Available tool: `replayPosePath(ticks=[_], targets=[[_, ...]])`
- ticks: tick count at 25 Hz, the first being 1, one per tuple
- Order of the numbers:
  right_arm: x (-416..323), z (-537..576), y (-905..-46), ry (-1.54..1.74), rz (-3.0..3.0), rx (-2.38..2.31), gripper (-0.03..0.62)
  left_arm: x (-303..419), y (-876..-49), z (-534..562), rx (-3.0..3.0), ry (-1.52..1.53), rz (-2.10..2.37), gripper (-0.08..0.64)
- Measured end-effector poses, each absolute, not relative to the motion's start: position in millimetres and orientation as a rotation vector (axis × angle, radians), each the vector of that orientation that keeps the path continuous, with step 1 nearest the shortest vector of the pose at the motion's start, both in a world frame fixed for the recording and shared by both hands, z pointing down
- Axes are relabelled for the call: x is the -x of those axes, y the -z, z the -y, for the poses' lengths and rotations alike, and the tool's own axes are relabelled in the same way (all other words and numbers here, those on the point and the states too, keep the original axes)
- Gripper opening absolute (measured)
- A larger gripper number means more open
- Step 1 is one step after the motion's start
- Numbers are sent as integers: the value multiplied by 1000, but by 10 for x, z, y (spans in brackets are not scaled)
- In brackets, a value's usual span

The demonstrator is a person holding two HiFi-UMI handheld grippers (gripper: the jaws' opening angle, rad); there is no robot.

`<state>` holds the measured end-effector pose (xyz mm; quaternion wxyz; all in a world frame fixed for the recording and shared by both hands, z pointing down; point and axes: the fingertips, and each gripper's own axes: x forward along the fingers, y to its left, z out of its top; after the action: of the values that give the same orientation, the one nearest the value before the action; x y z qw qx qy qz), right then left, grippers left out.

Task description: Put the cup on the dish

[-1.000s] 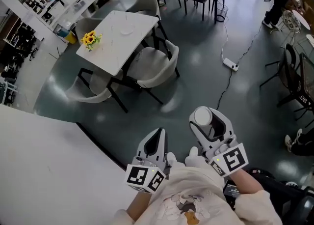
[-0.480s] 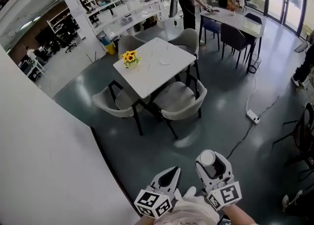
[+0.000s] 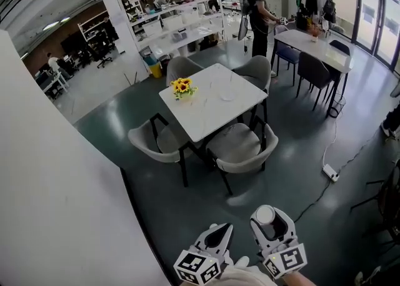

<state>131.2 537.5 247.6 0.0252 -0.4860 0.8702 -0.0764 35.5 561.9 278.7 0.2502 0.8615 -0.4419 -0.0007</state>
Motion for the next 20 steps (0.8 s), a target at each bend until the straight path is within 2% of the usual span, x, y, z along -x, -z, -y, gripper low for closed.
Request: replayPosePath(ticks=[12,20], targets=[[-833,-4232,-2429,225,-2659,1583,253,194,-2701,-4342,-2393,60,1168,3],[-284,-3700,-2259,154,-2644,1601,255,689,-2601,-3888,-2433,88,1128,3]])
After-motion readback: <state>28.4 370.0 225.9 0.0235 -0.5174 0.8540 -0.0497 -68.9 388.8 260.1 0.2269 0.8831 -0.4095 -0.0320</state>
